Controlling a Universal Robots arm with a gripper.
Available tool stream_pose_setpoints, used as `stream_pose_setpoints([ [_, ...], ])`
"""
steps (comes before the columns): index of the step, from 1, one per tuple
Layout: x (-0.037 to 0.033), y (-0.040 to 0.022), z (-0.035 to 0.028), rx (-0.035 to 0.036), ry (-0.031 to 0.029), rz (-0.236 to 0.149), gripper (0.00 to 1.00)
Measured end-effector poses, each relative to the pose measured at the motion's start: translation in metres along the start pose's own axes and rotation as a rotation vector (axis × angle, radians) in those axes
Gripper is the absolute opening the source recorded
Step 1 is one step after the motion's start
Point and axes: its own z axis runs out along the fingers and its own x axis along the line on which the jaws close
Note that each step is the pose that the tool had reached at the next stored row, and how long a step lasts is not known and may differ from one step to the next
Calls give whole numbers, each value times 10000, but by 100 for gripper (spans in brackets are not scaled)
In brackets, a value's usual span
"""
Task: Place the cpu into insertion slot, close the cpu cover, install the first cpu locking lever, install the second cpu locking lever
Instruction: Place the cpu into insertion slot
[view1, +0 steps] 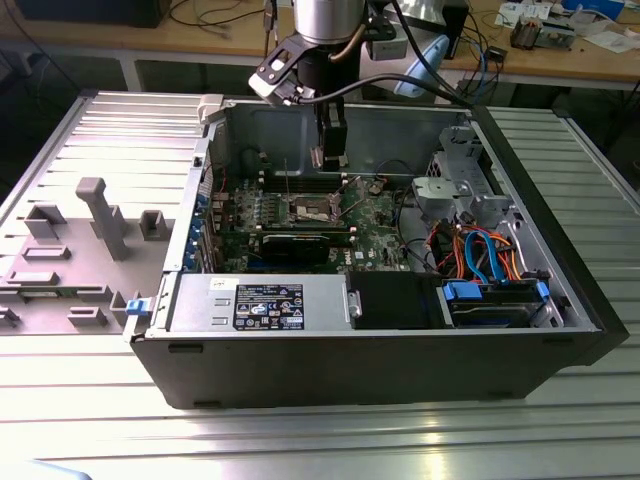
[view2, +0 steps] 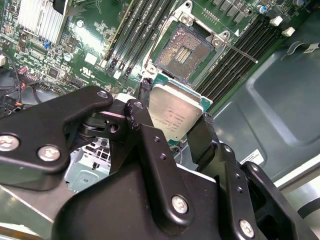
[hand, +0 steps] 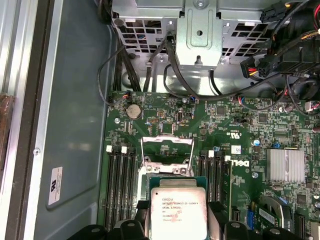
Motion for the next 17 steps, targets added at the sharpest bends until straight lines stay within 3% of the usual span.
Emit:
stream_pose_setpoints([
  [3, 1, -1, 13, -9, -14, 95, 54],
  [6, 1, -5, 58, -13, -51, 535, 54],
  [12, 1, -23, 147, -13, -51, 534, 54],
  [17, 3, -88, 224, -15, -50, 532, 54],
])
